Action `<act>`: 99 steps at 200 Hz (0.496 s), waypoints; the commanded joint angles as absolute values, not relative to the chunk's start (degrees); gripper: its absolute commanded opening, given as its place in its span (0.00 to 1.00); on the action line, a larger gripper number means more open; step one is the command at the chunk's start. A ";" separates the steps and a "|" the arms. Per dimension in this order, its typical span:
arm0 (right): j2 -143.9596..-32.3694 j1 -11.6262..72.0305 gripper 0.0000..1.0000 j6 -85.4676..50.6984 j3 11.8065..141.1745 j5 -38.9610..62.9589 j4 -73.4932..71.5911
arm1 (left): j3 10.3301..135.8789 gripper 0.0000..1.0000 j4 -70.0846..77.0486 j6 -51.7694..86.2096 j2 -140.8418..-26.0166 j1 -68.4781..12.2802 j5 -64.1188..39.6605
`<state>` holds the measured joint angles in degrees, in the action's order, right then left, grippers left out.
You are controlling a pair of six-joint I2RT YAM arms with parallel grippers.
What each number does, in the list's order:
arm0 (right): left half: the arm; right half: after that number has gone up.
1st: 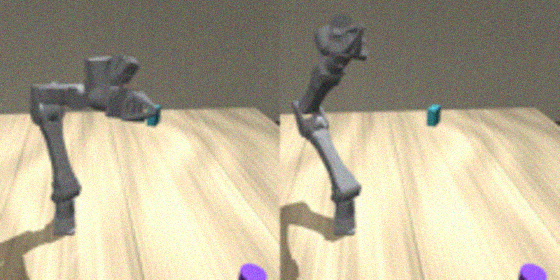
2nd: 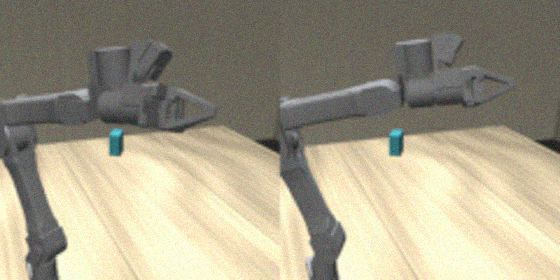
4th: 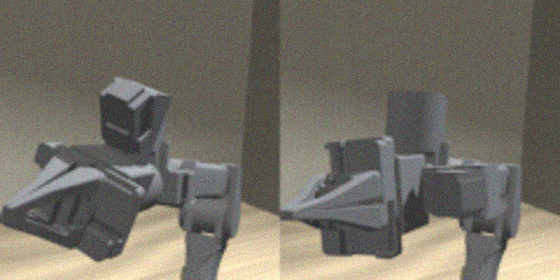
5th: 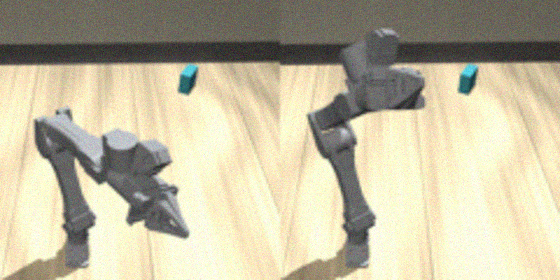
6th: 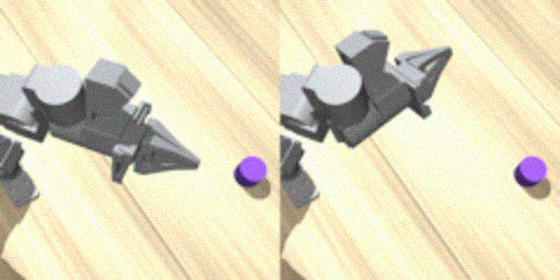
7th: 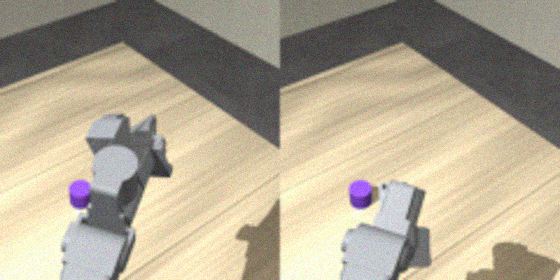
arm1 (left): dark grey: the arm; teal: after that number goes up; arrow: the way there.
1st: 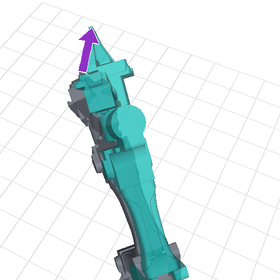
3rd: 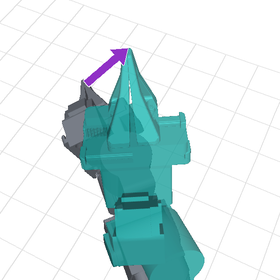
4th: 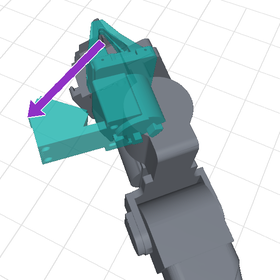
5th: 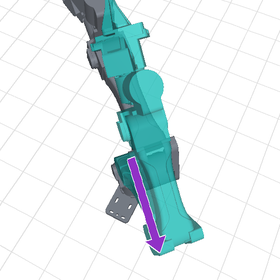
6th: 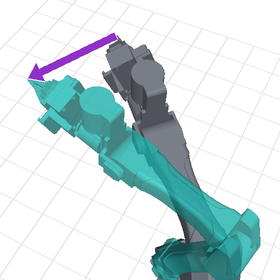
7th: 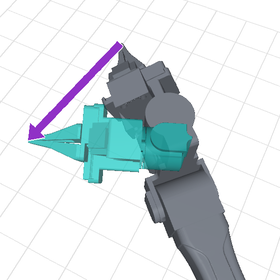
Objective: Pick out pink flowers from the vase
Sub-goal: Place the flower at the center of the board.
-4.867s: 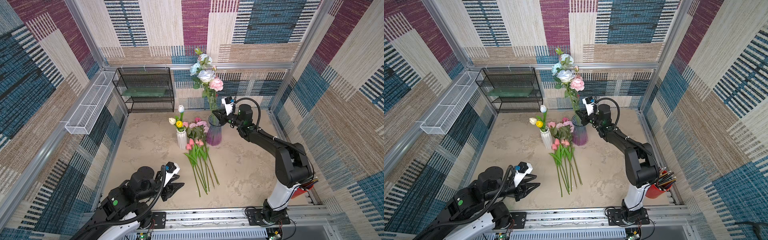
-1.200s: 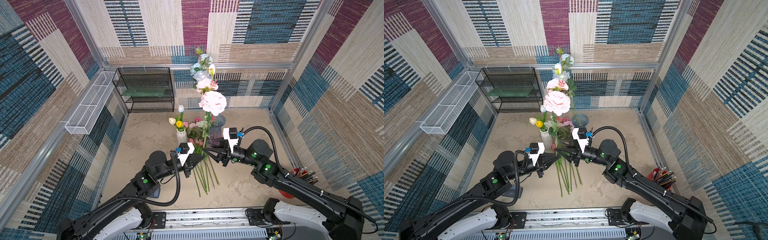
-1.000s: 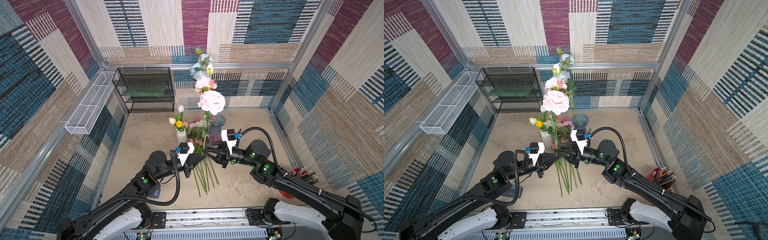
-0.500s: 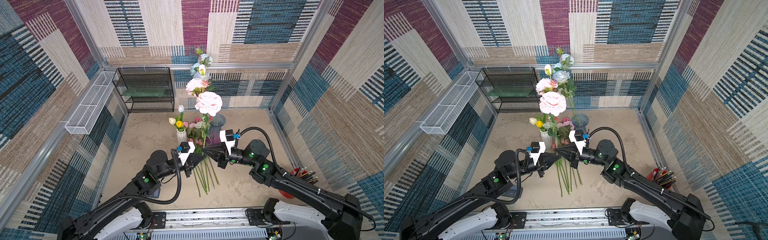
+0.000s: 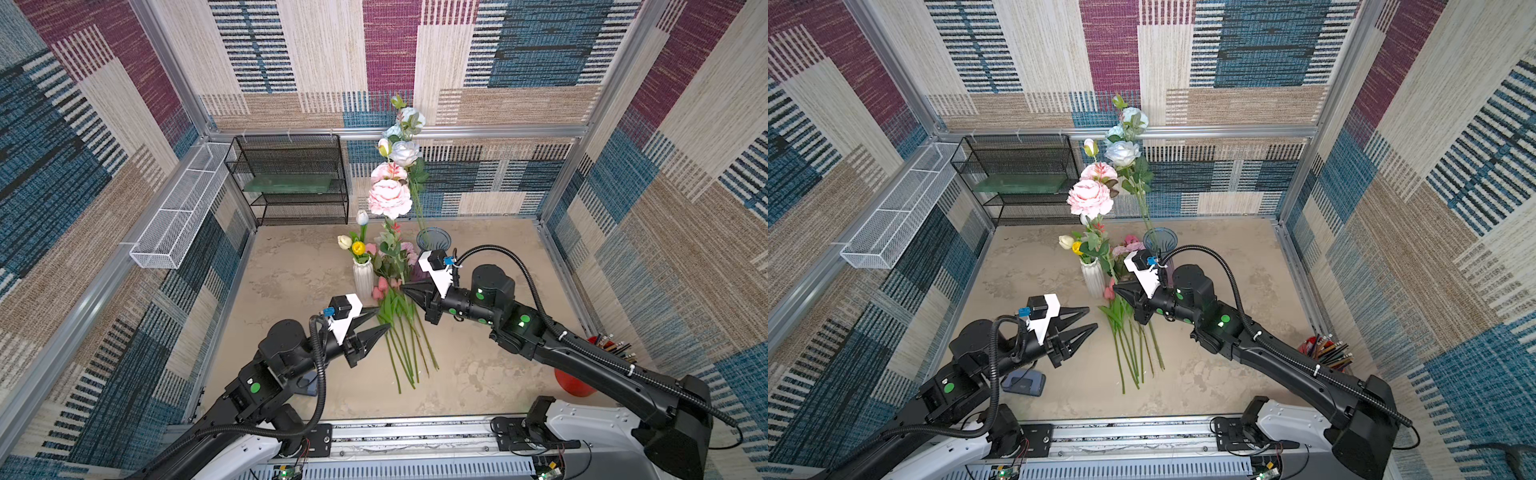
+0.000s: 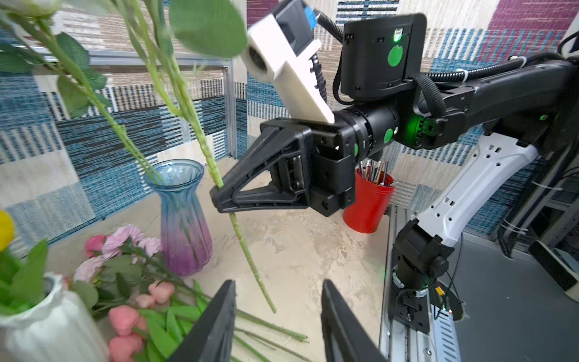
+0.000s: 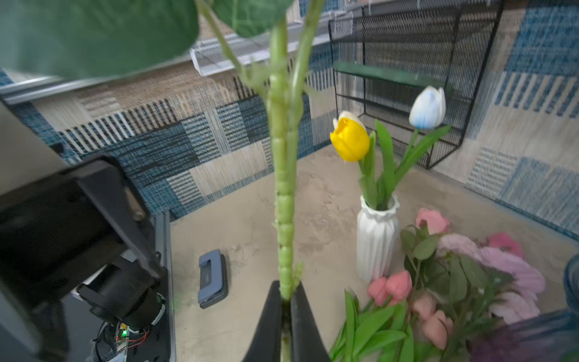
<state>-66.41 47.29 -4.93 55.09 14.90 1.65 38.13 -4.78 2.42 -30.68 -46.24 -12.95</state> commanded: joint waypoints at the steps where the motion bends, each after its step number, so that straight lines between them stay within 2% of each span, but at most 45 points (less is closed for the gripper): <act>1: -68.15 47.72 0.00 -8.86 56.17 6.53 8.93 | 37.91 0.47 -15.03 -0.09 -25.64 -46.14 -6.07; 61: -75.54 50.26 0.00 -20.08 57.15 -5.28 14.85 | 39.64 0.48 -32.99 1.32 -14.26 -46.14 -4.49; 99: -84.02 49.93 0.00 -23.88 60.90 -8.19 19.38 | 38.38 0.49 -33.81 1.29 -10.39 -46.14 -4.29</act>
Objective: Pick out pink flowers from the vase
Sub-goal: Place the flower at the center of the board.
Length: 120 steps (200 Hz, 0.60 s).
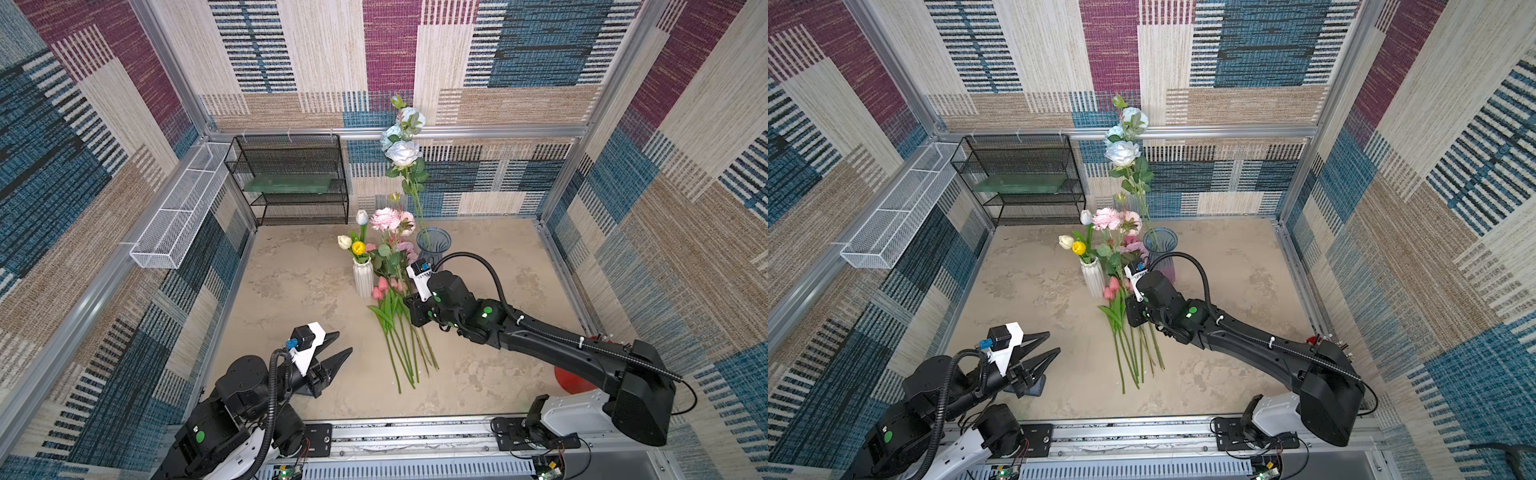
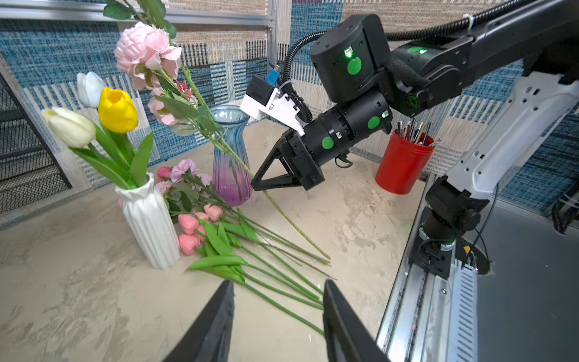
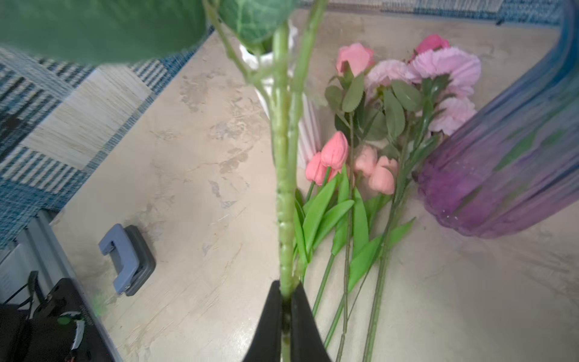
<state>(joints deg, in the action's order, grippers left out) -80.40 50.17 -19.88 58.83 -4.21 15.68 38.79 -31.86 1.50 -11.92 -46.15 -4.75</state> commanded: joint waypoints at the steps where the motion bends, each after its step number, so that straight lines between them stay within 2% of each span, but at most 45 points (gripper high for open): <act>1: -84.24 49.88 0.00 -23.98 61.04 -8.27 19.44 | 38.35 0.49 -33.74 1.26 -10.29 -46.14 -4.30; 43: -94.52 49.37 0.00 -28.80 68.48 -16.05 26.05 | 37.18 0.50 -32.98 1.23 -10.08 -46.13 -4.90; 84: -101.71 47.48 0.00 -28.86 72.05 -16.22 26.72 | 36.92 0.50 -32.83 1.27 -9.85 -46.14 -5.40; 103: -105.45 46.56 0.07 -28.65 74.30 -16.16 27.90 | 36.76 0.50 -32.68 1.23 -9.88 -46.14 -5.38; 120: -107.89 45.87 0.09 -28.66 75.47 -14.85 27.93 | 36.83 0.50 -32.77 1.14 -9.84 -46.14 -5.39</act>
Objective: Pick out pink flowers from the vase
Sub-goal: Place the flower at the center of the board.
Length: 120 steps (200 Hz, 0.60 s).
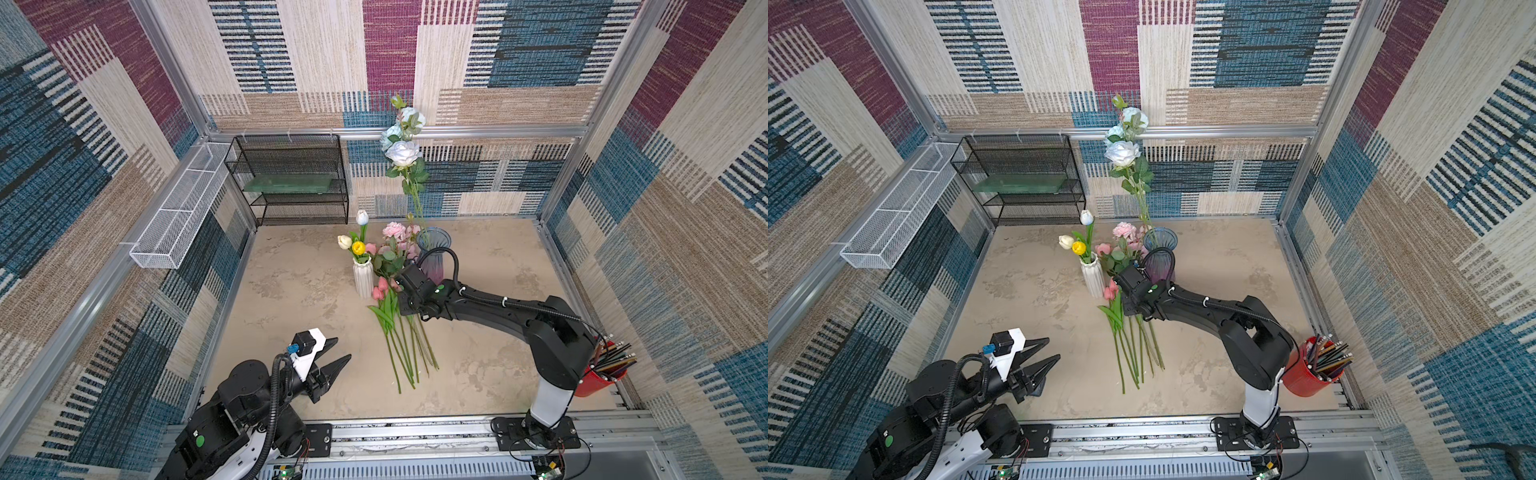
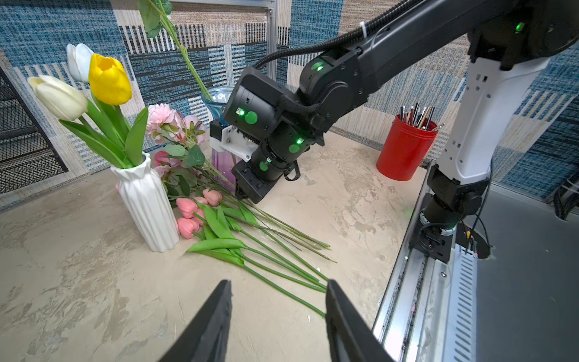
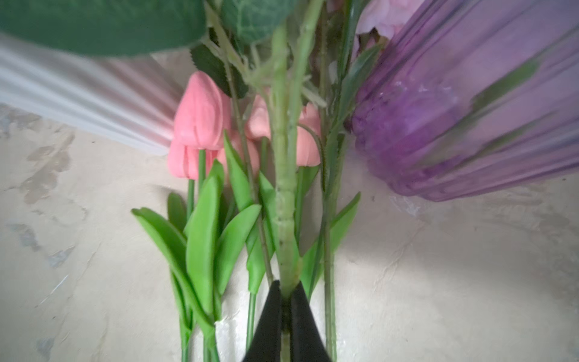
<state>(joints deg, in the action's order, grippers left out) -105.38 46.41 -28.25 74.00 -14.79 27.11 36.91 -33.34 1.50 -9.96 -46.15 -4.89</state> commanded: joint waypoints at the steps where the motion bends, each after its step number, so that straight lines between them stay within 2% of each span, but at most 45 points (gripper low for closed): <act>1: -108.00 45.79 0.09 -28.66 75.44 -14.81 27.90 | 36.83 0.50 -32.78 1.14 -9.84 -46.10 -5.38; 32: -111.04 45.35 0.11 -27.87 76.70 -13.21 26.76 | 36.55 0.50 -32.39 1.05 -9.84 -46.14 -5.56; 99: -110.24 45.22 0.30 -27.86 75.87 -12.01 25.85 | 36.43 0.51 -32.26 0.88 -9.75 -46.14 -5.65; 120: -106.97 44.93 0.42 -27.80 74.90 -12.13 25.12 | 36.55 0.51 -32.31 0.82 -9.84 -46.14 -5.62</act>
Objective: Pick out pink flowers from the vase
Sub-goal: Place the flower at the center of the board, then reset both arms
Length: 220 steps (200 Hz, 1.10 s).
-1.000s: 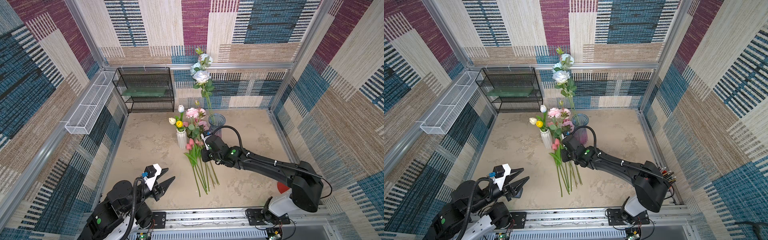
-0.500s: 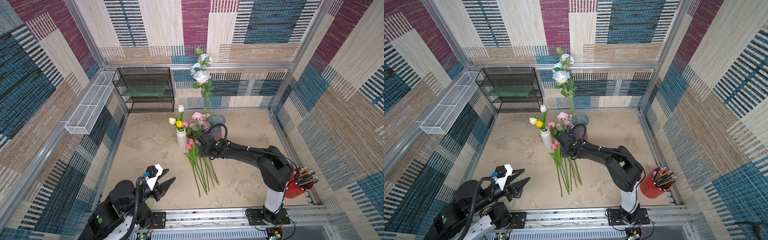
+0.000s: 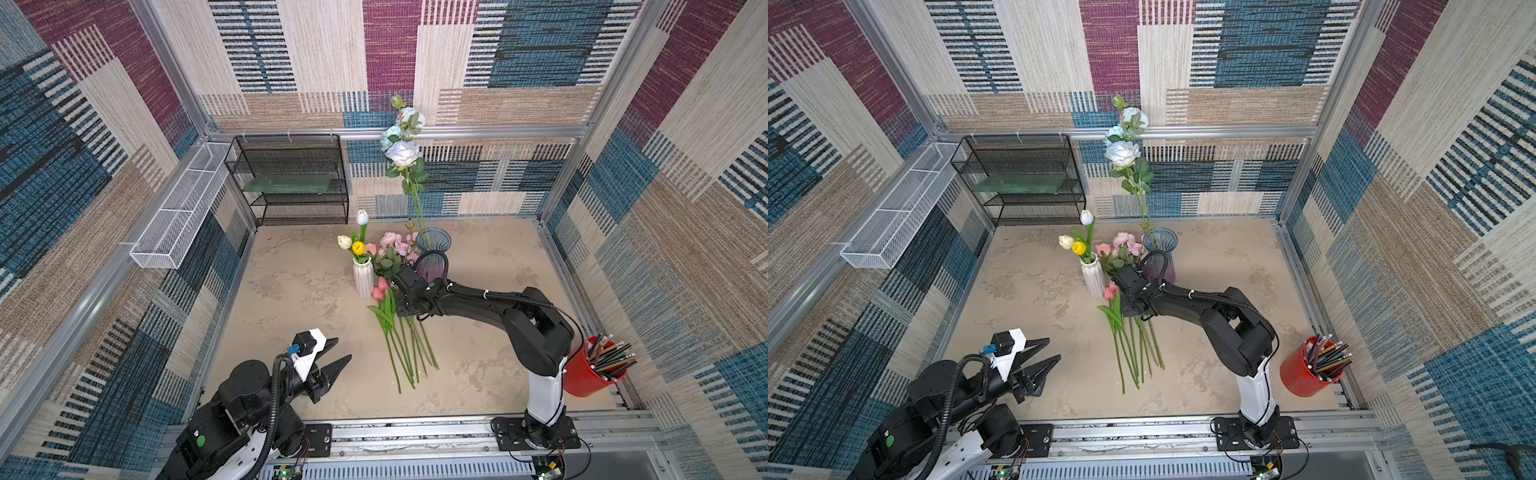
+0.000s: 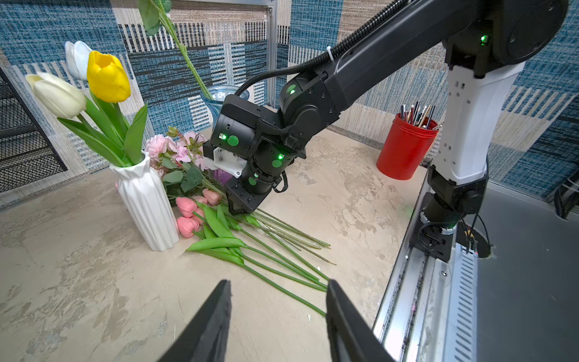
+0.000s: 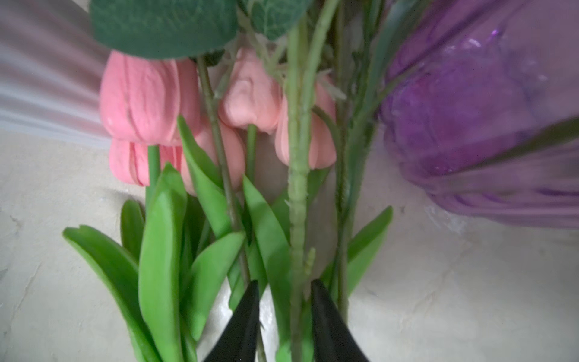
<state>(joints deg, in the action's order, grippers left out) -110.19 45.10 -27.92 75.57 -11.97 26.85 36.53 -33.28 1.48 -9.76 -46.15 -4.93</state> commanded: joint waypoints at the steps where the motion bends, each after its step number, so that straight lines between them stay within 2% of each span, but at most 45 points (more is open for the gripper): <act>1: -106.74 44.96 0.42 -27.78 74.89 -12.13 25.08 | 36.56 0.51 -32.33 0.81 -9.84 -46.14 -5.67; 21: -102.50 45.09 0.48 -26.37 74.08 -11.59 24.38 | 36.65 0.53 -32.45 0.06 -9.89 -46.14 -6.29; 42: -96.39 45.43 0.50 -23.81 72.31 -9.89 22.38 | 36.80 0.55 -32.26 -0.32 -10.68 -46.13 -5.78; 55: -91.78 45.66 0.51 -22.01 70.41 -8.42 20.19 | 37.32 0.59 -32.32 -0.10 -12.31 -46.14 -4.14; 64: -87.74 45.87 0.54 -20.44 67.89 -7.50 17.41 | 37.98 0.70 -32.51 0.12 -14.17 -46.14 -2.97; 69: -85.30 45.97 0.56 -19.42 66.16 -6.48 15.36 | 38.32 0.93 -32.52 0.45 -15.18 -46.14 -2.24; 73: -83.23 46.01 0.59 -18.48 64.57 -5.32 13.75 | 38.55 1.00 -32.28 0.79 -16.16 -46.13 -1.69; 90: -73.91 46.34 0.73 -15.87 57.71 -4.34 5.61 | 39.11 1.00 -31.45 2.96 -20.78 -46.14 0.34; 95: -71.28 46.31 0.84 -15.27 55.78 -4.25 3.60 | 39.19 1.00 -31.11 3.30 -22.42 -46.09 0.76; 98: -69.69 46.27 0.98 -14.76 54.69 -4.37 2.47 | 39.20 1.00 -30.85 3.46 -23.33 -46.14 0.91; 99: -69.16 46.25 0.99 -14.68 54.37 -4.38 2.29 | 39.20 1.00 -30.76 3.53 -23.66 -46.14 0.94; 103: -67.20 46.24 0.95 -14.18 53.17 -4.54 1.13 | 39.31 1.00 -30.42 3.74 -24.91 -46.14 1.07; 125: -58.89 45.65 0.95 -14.59 49.25 -13.07 -1.82 | 40.20 1.00 -26.58 4.47 -31.03 -46.07 1.94; 148: -53.22 43.29 0.95 -18.04 48.43 -20.19 -0.44 | 41.37 1.00 -23.86 10.92 -36.01 -46.14 15.75; 168: -49.19 40.61 0.95 -21.31 47.98 -27.34 1.99 | 39.27 1.00 -18.23 8.36 -37.25 -46.06 22.67; 189: -44.50 37.82 0.95 -9.78 42.65 -27.33 -3.52 | 32.04 1.00 -5.36 1.66 -38.12 -44.57 31.72; 205: -42.31 35.45 0.95 -0.50 38.58 -23.18 -6.97 | 27.82 1.00 3.41 -6.40 -40.63 -39.71 27.55; 220: -41.42 32.88 0.95 3.59 35.09 -21.01 -9.75 | 26.98 1.00 7.38 -6.49 -44.88 -32.97 27.15</act>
